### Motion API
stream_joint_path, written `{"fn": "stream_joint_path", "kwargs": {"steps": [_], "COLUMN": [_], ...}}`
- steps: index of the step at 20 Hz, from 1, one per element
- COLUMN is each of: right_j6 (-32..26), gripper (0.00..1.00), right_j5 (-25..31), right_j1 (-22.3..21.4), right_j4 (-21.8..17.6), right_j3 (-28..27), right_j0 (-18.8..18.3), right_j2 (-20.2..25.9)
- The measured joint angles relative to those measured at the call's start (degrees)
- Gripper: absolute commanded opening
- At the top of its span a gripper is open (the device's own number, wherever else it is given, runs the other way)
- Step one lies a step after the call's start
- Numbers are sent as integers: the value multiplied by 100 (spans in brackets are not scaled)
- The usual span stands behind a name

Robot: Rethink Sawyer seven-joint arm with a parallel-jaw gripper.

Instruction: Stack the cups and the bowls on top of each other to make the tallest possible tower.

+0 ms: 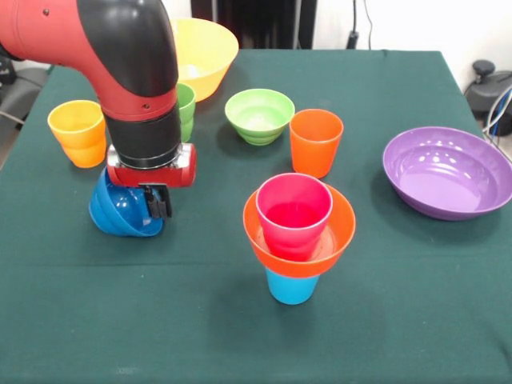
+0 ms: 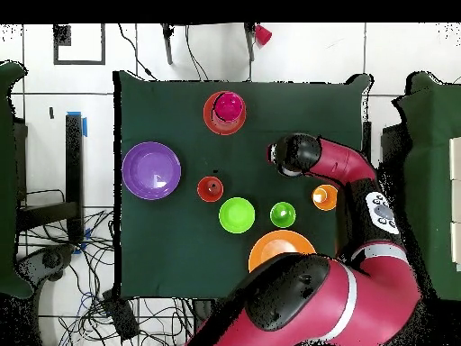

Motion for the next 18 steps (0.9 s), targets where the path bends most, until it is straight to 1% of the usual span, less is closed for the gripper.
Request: {"fn": "stream_joint_path", "kwargs": {"steps": [7, 8, 18], "right_j6": [0, 0, 0], "gripper": [0, 100, 100], "right_j5": [0, 0, 1], "right_j1": [-62, -139, -344], "right_j4": [0, 0, -1], "right_j3": [1, 0, -13], "right_j0": [0, 1, 4], "right_j2": [2, 6, 15]}}
